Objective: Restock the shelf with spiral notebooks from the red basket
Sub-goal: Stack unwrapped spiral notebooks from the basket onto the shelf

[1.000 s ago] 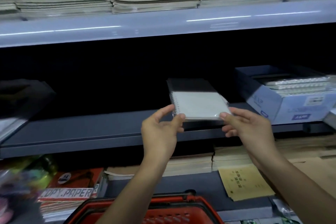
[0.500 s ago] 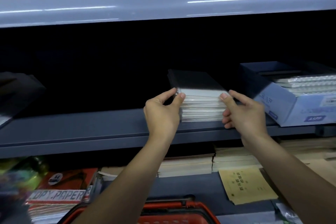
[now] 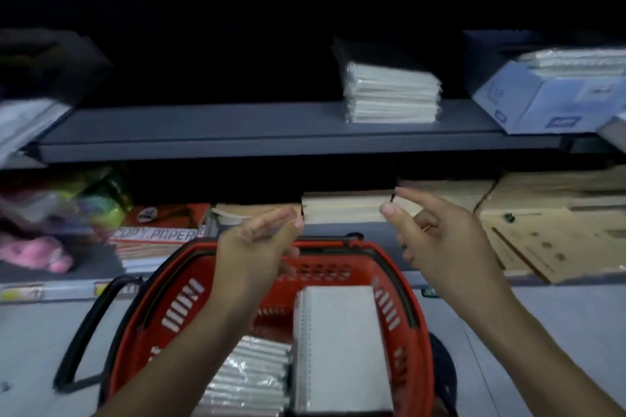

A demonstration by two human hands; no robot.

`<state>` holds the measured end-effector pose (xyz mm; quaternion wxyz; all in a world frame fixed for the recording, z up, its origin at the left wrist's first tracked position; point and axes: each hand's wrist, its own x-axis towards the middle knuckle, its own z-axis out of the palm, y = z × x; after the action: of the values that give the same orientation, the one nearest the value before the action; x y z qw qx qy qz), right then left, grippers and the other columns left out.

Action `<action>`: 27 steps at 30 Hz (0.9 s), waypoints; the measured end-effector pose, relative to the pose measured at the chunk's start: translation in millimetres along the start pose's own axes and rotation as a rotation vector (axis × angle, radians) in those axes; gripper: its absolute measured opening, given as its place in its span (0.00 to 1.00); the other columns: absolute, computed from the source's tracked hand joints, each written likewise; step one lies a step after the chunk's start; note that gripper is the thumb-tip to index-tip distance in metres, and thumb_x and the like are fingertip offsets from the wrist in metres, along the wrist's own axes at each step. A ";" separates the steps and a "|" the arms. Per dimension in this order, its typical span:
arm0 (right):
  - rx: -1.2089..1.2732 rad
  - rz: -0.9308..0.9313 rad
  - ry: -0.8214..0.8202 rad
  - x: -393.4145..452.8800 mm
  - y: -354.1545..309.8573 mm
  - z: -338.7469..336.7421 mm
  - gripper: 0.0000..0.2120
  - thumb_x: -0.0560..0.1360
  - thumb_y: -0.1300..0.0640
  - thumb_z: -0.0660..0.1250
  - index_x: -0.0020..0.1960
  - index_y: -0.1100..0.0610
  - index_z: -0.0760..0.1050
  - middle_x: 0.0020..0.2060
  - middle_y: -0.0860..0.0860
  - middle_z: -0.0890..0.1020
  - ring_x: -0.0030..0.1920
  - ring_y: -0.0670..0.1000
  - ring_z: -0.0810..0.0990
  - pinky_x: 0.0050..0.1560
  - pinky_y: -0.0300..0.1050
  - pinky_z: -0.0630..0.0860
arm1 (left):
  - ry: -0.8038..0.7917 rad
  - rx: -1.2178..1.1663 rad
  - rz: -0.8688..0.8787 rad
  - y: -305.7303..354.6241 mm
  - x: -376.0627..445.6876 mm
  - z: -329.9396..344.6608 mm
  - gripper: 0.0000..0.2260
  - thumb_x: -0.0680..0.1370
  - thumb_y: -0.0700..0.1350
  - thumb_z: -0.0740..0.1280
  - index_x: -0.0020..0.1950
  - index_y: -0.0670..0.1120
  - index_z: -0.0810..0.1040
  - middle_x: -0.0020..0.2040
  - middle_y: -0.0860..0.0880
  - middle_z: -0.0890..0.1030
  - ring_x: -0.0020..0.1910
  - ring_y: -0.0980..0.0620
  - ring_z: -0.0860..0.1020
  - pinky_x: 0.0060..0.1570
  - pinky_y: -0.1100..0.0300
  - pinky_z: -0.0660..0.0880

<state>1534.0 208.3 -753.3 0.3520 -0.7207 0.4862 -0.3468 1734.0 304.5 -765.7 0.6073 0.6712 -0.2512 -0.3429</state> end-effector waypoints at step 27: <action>-0.474 0.610 -0.636 -99.1 113.6 114.0 0.30 0.75 0.38 0.65 0.64 0.61 0.74 0.56 0.56 0.81 0.54 0.55 0.80 0.38 0.42 0.71 | -0.429 0.861 -0.235 -174.4 -60.2 -1.4 0.28 0.75 0.46 0.68 0.75 0.43 0.68 0.68 0.43 0.77 0.65 0.47 0.77 0.59 0.68 0.71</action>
<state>1549.7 289.6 -923.2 0.3944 -0.6761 0.6089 0.1288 1682.8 374.4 -928.6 0.1668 0.7993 -0.4121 -0.4044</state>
